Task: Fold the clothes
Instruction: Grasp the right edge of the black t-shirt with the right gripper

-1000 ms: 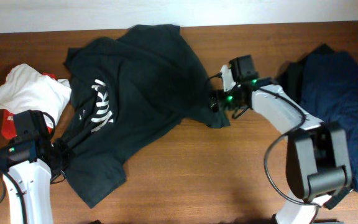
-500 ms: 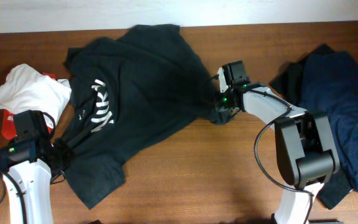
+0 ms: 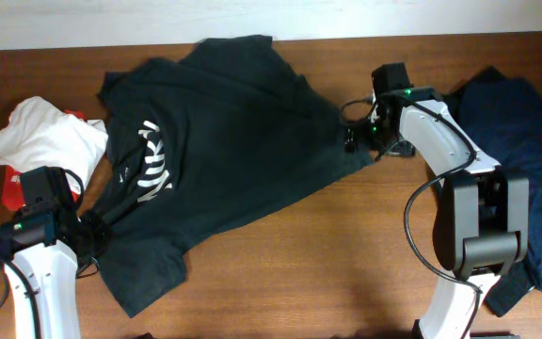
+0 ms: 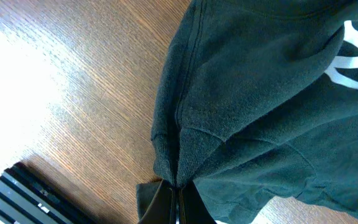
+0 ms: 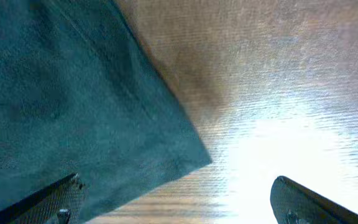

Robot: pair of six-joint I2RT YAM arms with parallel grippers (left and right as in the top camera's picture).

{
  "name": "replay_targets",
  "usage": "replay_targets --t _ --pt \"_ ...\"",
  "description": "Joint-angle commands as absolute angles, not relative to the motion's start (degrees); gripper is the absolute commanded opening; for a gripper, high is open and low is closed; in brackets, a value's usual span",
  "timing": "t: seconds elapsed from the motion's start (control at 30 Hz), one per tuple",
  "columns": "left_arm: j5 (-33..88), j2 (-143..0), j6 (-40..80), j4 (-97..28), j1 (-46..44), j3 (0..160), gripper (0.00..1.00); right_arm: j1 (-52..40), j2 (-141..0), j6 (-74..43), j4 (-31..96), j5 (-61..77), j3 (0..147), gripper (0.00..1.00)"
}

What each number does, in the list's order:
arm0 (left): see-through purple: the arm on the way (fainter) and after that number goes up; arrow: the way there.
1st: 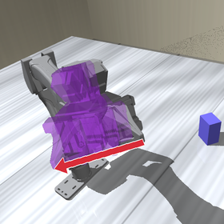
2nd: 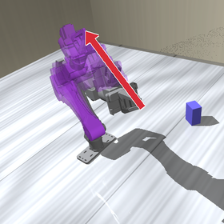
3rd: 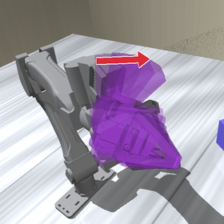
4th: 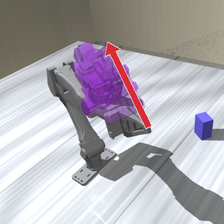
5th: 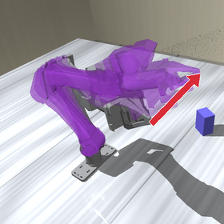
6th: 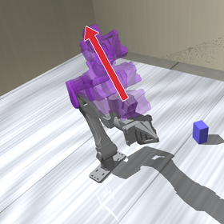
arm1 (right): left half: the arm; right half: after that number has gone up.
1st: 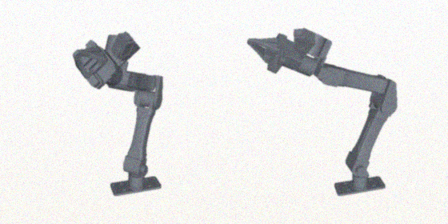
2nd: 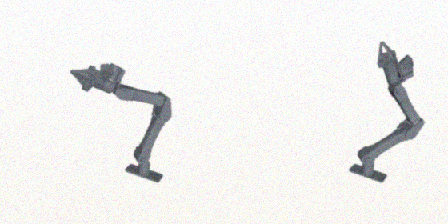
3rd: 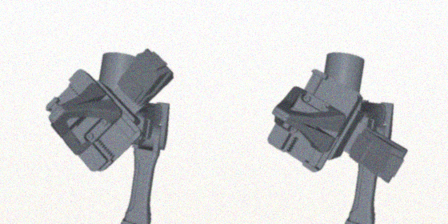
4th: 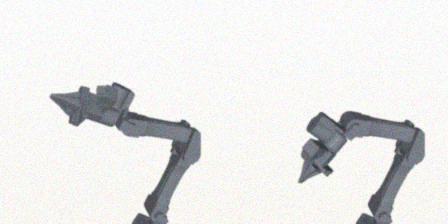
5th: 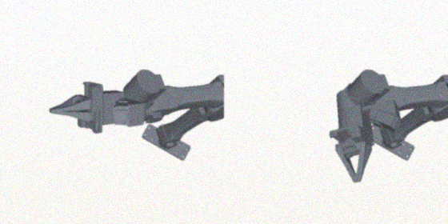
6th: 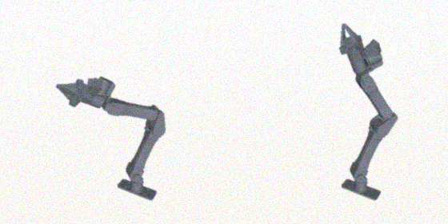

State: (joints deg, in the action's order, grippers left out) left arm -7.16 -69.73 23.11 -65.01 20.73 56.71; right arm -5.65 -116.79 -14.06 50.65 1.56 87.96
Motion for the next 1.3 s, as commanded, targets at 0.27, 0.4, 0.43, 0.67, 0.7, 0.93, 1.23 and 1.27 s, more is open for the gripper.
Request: replay_targets --t 0.27,0.4,0.43,0.67,0.7,0.93,1.23,1.27 --pt "-8.21 -69.36 22.20 -64.73 21.17 57.06 0.00 -7.81 -116.75 -23.07 41.95 6.79 78.24 0.91" --pt "-8.23 -69.36 22.20 -64.73 21.17 57.06 0.00 -9.17 -116.86 -23.07 38.57 7.94 77.62 0.86" --pt "-8.23 -69.36 22.20 -64.73 21.17 57.06 0.00 -9.54 -117.08 -23.07 37.78 7.68 77.62 0.85" --pt "-8.23 -69.36 22.20 -64.77 21.17 57.06 0.00 -10.22 -120.40 -23.05 35.27 4.21 77.34 0.68" --pt "-8.23 -69.36 22.20 -64.77 21.17 57.06 0.00 -10.11 -120.66 -23.07 35.27 3.81 77.30 0.58" --pt "-8.21 -69.36 22.20 -64.77 21.17 57.06 0.00 -7.79 -120.57 -23.03 35.90 3.88 77.58 0.05" --pt "-3.73 -69.36 21.71 -62.54 21.15 60.14 0.00 -4.47 -114.08 -16.78 50.63 3.77 88.51 0.04" --pt "-2.92 -69.36 20.82 -62.19 21.15 61.67 0.00 -3.97 -112.55 -16.71 53.41 3.60 91.15 0.04"
